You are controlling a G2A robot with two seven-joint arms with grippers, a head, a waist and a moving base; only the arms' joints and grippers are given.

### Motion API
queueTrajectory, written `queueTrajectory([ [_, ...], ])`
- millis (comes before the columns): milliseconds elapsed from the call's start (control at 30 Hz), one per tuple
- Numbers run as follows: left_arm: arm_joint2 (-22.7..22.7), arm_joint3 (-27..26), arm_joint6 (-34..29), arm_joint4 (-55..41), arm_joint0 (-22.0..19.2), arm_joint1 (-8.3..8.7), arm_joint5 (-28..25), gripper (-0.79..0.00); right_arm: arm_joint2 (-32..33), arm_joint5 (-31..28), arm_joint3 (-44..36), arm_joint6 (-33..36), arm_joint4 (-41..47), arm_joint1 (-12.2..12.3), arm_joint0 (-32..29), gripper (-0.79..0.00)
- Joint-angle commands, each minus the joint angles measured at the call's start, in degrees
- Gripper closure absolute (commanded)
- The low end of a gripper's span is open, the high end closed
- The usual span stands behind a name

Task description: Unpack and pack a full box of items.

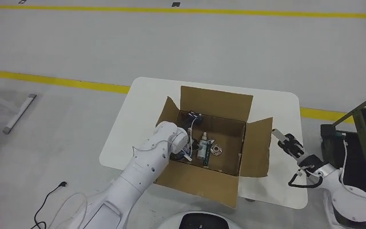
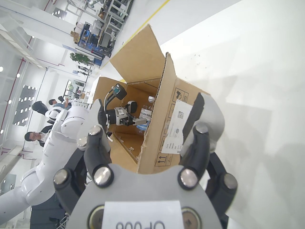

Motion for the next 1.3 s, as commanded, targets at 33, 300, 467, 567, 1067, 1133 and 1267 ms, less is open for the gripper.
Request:
queueTrajectory([
  [33,0.57,1.48,-0.35,-0.27,-0.67,-0.51,1.05,-0.785,0.68,0.0,-0.13,-1.23,0.66,0.01,-0.59,-0.785],
  [300,1.51,5.89,-0.85,-2.98,-2.07,-2.08,3.17,-0.785,1.32,-0.4,-0.12,-2.54,1.52,0.16,-1.73,-0.785],
  [467,2.42,8.18,0.01,-2.66,-2.56,-2.89,4.83,-0.785,1.48,-0.71,-0.42,-2.96,1.79,0.26,-2.43,-0.785],
  [567,2.94,9.53,0.53,-2.36,-2.96,-3.39,5.67,-0.785,1.7,-0.88,-0.52,-3.07,1.97,0.32,-2.95,-0.785],
  [1067,4.63,14.05,1.76,-1.11,-4.68,-5.41,6.73,-0.742,1.8,-1.58,-0.98,-3.52,2.41,0.65,-4.09,-0.785],
  [1133,4.86,14.71,1.75,-0.58,-4.87,-5.61,7.02,-0.733,1.6,-1.67,-0.98,-3.5,2.34,0.7,-4.09,-0.785],
  [1267,5.11,15.26,1.83,-0.12,-5.16,-6.01,7.09,-0.653,1.26,-1.6,-0.98,-3.61,2.21,0.79,-4.04,-0.785],
])
